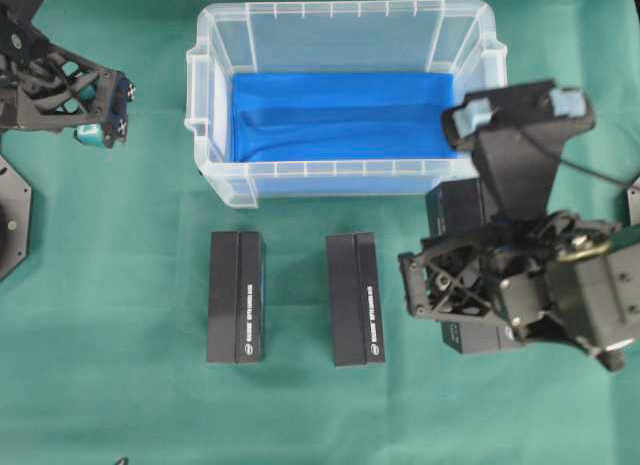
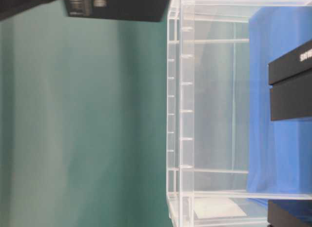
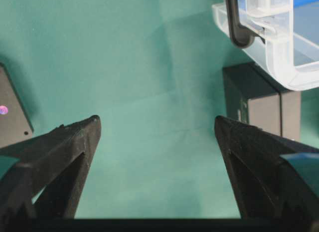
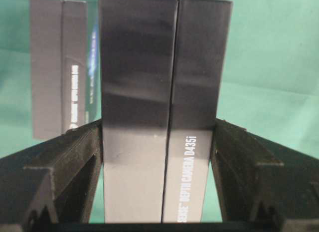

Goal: Take out the box from the case.
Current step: 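Carry the box out of the case toward the front right table, then lower the box onto the cloth right of the middle box and release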

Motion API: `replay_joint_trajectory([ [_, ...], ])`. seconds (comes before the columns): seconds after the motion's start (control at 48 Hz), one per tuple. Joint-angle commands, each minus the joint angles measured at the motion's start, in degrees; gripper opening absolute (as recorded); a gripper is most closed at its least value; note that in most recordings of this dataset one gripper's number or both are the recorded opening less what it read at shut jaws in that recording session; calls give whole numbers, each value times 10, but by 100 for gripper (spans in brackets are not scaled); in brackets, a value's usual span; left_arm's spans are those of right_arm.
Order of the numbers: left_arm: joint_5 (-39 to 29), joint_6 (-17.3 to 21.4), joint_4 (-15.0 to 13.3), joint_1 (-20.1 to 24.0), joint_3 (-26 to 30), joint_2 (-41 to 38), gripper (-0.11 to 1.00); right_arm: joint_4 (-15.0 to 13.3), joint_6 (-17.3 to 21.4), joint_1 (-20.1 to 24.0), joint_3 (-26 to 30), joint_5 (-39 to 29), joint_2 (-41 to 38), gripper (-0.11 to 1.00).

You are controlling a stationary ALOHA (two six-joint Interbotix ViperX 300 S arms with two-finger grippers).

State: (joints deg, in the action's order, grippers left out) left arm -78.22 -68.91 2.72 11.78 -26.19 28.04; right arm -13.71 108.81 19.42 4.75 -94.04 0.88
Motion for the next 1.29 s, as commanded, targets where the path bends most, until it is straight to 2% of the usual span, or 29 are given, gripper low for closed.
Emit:
replay_joint_trajectory([
  [0.0, 1, -1, 0, -4, 16, 4, 97, 2, 10, 7, -20, 21, 8, 64],
  [0.208, 1, -2, 0, -6, 16, 4, 97, 21, 39, 9, -114, 131, 8, 64],
  [0.438, 2, -2, 0, -6, 15, 4, 97, 28, 73, 9, -204, 228, 8, 64],
  [0.583, 1, -1, 1, -6, 15, 4, 97, 33, 76, 9, -243, 279, 8, 64],
  [0.75, 1, -1, 0, -6, 16, 4, 97, 33, 78, 8, -266, 324, 8, 64],
  [1.271, 1, 0, 0, -6, 16, 4, 97, 33, 77, 4, -282, 330, 16, 64],
])
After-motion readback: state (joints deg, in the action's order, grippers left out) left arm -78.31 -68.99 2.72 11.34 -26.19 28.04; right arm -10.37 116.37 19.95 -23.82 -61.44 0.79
